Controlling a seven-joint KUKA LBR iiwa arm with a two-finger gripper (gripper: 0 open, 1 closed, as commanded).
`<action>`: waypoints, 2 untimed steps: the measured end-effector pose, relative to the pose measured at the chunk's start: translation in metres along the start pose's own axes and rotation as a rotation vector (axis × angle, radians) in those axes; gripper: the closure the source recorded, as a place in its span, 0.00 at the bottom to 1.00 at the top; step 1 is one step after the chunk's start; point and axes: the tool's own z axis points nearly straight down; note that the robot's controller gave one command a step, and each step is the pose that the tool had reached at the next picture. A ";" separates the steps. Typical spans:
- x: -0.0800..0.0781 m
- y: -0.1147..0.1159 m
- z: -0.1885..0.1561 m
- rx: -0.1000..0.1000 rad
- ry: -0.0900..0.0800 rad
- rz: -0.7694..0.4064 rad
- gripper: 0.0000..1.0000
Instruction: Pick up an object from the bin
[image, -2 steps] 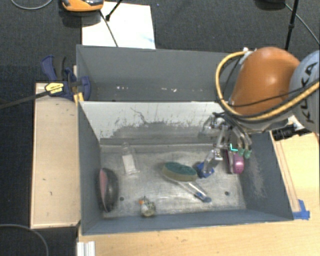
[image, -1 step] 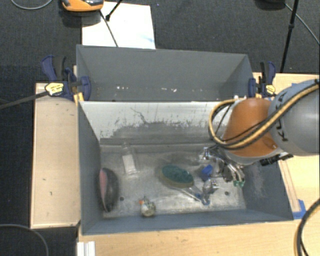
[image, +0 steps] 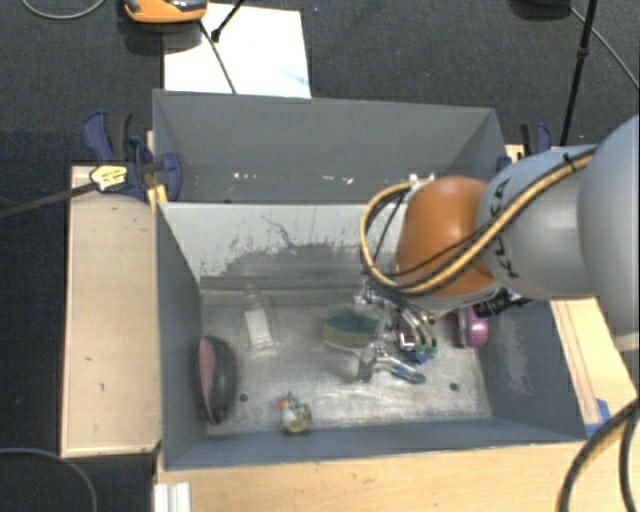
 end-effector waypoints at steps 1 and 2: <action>0.001 -0.005 0.000 0.003 0.004 0.007 1.00; 0.004 0.002 -0.191 0.002 -0.006 0.007 1.00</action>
Offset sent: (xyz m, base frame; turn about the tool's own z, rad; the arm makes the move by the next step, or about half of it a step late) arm 0.0000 0.0000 0.0000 0.0000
